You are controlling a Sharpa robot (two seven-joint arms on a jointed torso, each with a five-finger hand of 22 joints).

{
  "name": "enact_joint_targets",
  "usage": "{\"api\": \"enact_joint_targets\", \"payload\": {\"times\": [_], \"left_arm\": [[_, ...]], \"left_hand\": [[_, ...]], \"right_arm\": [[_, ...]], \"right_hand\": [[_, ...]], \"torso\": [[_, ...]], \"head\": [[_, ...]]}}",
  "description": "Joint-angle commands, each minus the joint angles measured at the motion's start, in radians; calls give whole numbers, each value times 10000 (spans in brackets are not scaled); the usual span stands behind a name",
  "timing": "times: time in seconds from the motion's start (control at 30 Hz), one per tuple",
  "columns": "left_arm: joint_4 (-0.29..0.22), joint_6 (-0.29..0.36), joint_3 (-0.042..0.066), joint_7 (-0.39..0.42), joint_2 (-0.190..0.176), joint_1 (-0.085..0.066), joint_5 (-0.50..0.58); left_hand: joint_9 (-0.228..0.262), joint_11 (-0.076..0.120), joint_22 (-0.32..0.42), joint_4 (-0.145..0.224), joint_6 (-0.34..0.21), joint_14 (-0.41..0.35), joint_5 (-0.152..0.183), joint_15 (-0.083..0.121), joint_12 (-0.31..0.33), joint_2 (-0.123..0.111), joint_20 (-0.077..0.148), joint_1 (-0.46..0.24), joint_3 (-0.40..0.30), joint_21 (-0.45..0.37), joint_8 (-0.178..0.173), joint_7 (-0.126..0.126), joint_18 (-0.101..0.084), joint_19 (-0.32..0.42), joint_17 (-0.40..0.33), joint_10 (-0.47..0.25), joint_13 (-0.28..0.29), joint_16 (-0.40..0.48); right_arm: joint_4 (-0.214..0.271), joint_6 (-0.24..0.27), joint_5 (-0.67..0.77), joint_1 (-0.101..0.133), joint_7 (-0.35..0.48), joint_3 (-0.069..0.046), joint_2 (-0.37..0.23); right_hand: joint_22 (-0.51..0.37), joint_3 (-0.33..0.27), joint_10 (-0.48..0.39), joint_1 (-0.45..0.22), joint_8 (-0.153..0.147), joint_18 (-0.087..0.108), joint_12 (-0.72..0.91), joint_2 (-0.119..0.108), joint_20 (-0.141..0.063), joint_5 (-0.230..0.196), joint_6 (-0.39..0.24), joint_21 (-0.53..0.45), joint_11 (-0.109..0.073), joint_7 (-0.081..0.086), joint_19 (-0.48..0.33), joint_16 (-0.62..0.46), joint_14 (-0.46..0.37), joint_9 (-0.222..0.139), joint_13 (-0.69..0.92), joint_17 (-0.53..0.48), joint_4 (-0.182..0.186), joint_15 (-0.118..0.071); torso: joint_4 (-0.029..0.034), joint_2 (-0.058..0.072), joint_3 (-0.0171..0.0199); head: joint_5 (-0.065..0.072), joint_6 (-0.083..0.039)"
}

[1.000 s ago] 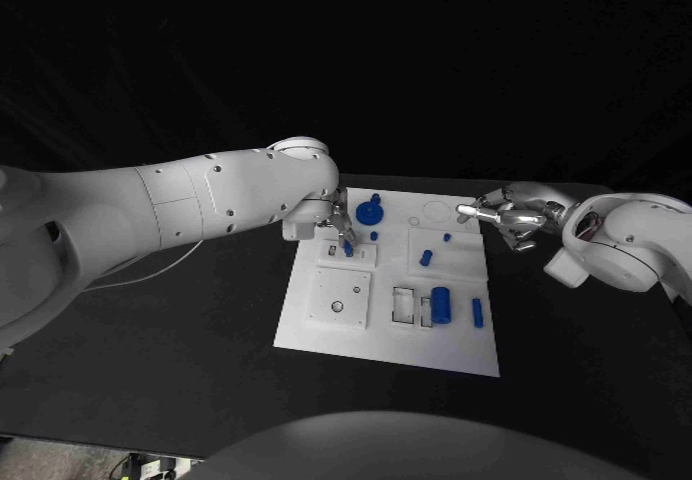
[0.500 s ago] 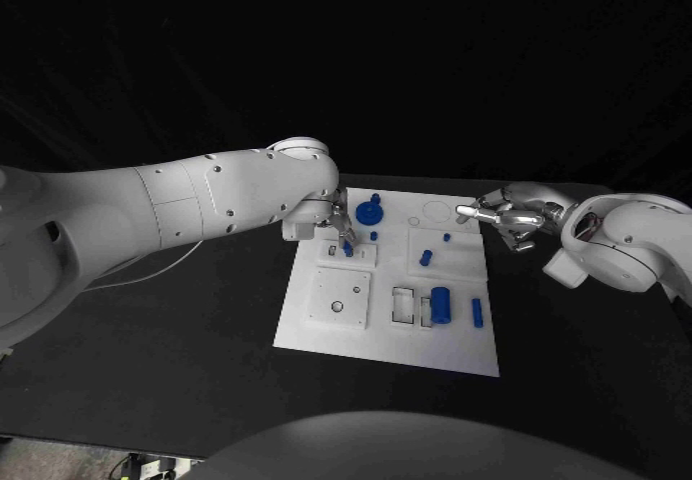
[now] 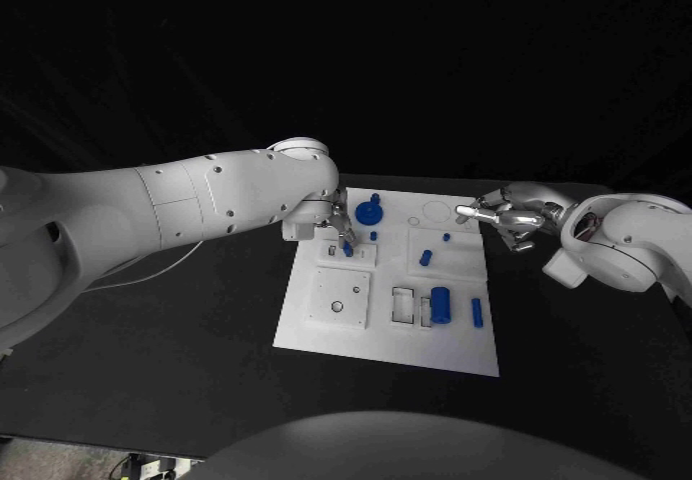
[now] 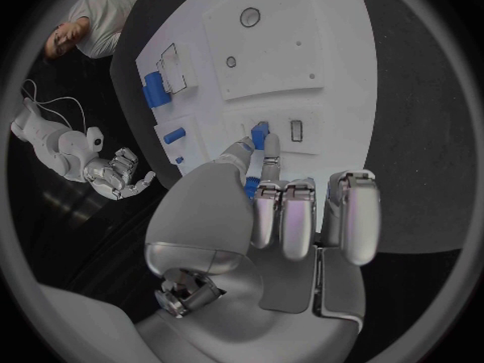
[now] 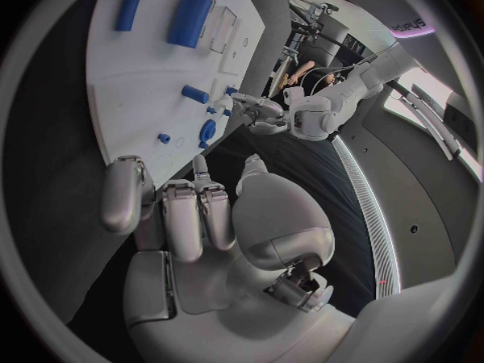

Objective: Assemble the parts on the task board

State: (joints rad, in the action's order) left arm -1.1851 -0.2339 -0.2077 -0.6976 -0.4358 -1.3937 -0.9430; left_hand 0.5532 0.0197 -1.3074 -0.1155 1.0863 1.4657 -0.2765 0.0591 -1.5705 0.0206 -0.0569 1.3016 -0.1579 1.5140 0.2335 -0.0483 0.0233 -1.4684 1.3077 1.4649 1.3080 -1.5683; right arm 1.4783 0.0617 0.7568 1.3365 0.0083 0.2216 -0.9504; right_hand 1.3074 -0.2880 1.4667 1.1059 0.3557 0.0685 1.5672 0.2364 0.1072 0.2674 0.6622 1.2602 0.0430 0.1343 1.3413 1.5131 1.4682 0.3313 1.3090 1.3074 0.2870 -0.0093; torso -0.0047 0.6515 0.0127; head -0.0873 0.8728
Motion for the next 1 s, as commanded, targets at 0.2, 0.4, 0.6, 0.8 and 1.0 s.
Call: {"api": "enact_joint_targets", "payload": {"times": [0.2, 0.4, 0.6, 0.8, 1.0], "left_arm": [[18, -114, 6, -1082, 50, 21, 15], [45, -83, 6, -1050, 76, 27, 19], [69, -72, 7, -1035, 85, 31, 20], [80, -94, 7, -1031, 92, 46, 23], [84, -147, 6, -1044, 100, 63, 28]], "left_hand": [[25, 47, -1692, -9, -44, 1051, 7, 57, -3, -4, 75, 0, -73, -65, 12, 60, 60, -52, 2631, 1059, 2628, -25], [33, 44, -1687, -1, -54, 1051, 16, 55, -3, -9, 75, 0, -105, -71, 1, 58, 61, -47, 2631, 1059, 2628, -25], [43, 42, -1673, 14, -62, 1051, 25, 52, -3, -15, 74, 6, -144, -84, -9, 56, 65, -32, 2631, 1059, 2628, -25], [51, 41, -1664, 26, -67, 1051, 34, 51, -3, -20, 73, 12, -172, -92, -16, 54, 68, -21, 2631, 1059, 2628, -25], [56, 39, -1649, 33, -71, 1051, 41, 50, -3, -26, 73, 13, -186, -104, -21, 52, 73, -5, 2631, 1059, 2628, -25]], "right_arm": [[2, -149, 74, -10, 139, 1, 21], [-1, -149, 72, -12, 153, 1, 23], [2, -150, 69, -13, 159, 1, 19], [4, -147, 66, -13, 168, 1, 17], [7, -147, 65, -14, 175, 0, 14]], "right_hand": [[1597, -39, 1040, 91, 13, 93, 36, -31, 32, 37, 25, -62, 86, 19, -64, -48, 416, -16, 2618, 1913, -29, 76], [1596, -43, 1040, 112, 14, 94, 36, -34, 34, 47, 28, -67, 87, 20, -66, -48, 416, -18, 2618, 1912, -27, 77], [1596, -43, 1040, 112, 14, 94, 36, -34, 34, 47, 28, -67, 87, 20, -66, -48, 416, -18, 2618, 1912, -27, 77], [1596, -43, 1040, 112, 14, 94, 36, -34, 34, 47, 28, -67, 87, 20, -66, -48, 416, -18, 2618, 1912, -27, 77], [1596, -43, 1040, 112, 14, 94, 36, -34, 34, 47, 28, -67, 87, 20, -66, -48, 416, -18, 2618, 1912, -27, 77]], "torso": [[-4, -1, -3], [-7, 1, -5], [-10, -1, -2], [-11, -2, -2], [-11, -3, 1]], "head": [[-20, -2], [-12, -2], [-1, -2], [17, -2], [17, -2]]}}
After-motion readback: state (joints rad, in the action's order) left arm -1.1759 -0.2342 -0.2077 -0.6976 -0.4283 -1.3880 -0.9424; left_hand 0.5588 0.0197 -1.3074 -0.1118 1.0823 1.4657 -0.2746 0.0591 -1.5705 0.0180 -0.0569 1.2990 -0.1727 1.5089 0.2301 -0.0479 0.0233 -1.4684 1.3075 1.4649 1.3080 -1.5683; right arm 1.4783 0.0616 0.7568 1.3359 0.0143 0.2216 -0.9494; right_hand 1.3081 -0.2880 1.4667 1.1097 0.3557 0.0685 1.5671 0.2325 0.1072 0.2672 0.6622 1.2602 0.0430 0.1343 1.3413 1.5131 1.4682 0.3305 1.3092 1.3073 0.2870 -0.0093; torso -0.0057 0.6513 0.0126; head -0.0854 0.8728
